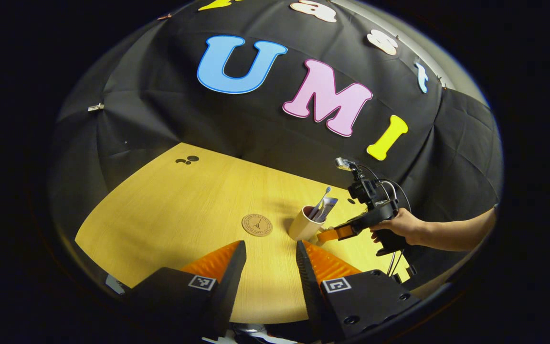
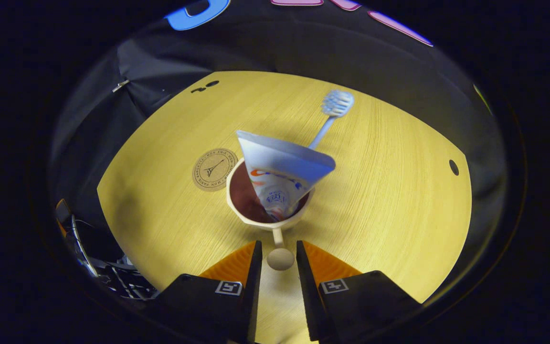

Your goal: Put the toothbrush and toothpaste on the desktop into the cup, then pick up the cup and place it on the coaster on the desktop.

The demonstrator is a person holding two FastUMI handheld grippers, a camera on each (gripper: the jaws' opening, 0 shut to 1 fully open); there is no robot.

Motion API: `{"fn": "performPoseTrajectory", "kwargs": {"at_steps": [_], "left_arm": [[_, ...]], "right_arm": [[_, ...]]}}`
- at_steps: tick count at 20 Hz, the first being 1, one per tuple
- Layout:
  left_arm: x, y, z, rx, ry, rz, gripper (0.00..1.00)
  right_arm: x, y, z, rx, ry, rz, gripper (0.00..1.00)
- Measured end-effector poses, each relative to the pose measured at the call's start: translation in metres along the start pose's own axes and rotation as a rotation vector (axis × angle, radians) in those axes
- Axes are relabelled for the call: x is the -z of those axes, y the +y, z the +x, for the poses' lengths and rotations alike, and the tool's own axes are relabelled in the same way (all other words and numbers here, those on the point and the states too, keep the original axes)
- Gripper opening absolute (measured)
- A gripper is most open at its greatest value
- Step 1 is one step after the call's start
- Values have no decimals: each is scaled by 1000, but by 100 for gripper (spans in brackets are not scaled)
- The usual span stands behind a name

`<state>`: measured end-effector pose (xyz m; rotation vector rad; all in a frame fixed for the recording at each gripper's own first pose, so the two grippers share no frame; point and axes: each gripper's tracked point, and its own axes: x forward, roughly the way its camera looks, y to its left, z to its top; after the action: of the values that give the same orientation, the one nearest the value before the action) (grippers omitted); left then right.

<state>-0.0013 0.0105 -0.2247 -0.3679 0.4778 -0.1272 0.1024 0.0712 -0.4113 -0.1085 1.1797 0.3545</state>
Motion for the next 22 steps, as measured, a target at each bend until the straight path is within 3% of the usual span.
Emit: {"fn": "performPoseTrajectory", "kwargs": {"at_steps": [8, 9, 10, 11, 12, 14, 16, 21, 22], "left_arm": [[3, 7, 13, -17, 20, -26, 66], [3, 8, 13, -18, 19, -30, 66], [2, 9, 14, -16, 17, -35, 66], [1, 11, 13, -16, 15, -38, 66], [0, 12, 14, -16, 15, -39, 66], [0, 16, 15, -18, 16, -42, 66], [0, 20, 15, -20, 16, -49, 66], [-4, 27, 14, -16, 9, -60, 66], [-5, 27, 14, -15, 8, -58, 66]], "right_arm": [[1, -2, 30, 26, 109, -21, 44], [1, -1, 33, 26, 122, -27, 54], [1, -1, 35, 27, 134, -35, 44], [2, -1, 38, 30, 147, -38, 44], [2, -3, 38, 36, 156, -34, 34], [1, 0, 41, 29, 172, -19, 39], [1, -1, 44, 29, 169, -25, 33], [0, -4, 45, 30, 166, -31, 31], [-1, -5, 43, 35, 162, -36, 26]]}}
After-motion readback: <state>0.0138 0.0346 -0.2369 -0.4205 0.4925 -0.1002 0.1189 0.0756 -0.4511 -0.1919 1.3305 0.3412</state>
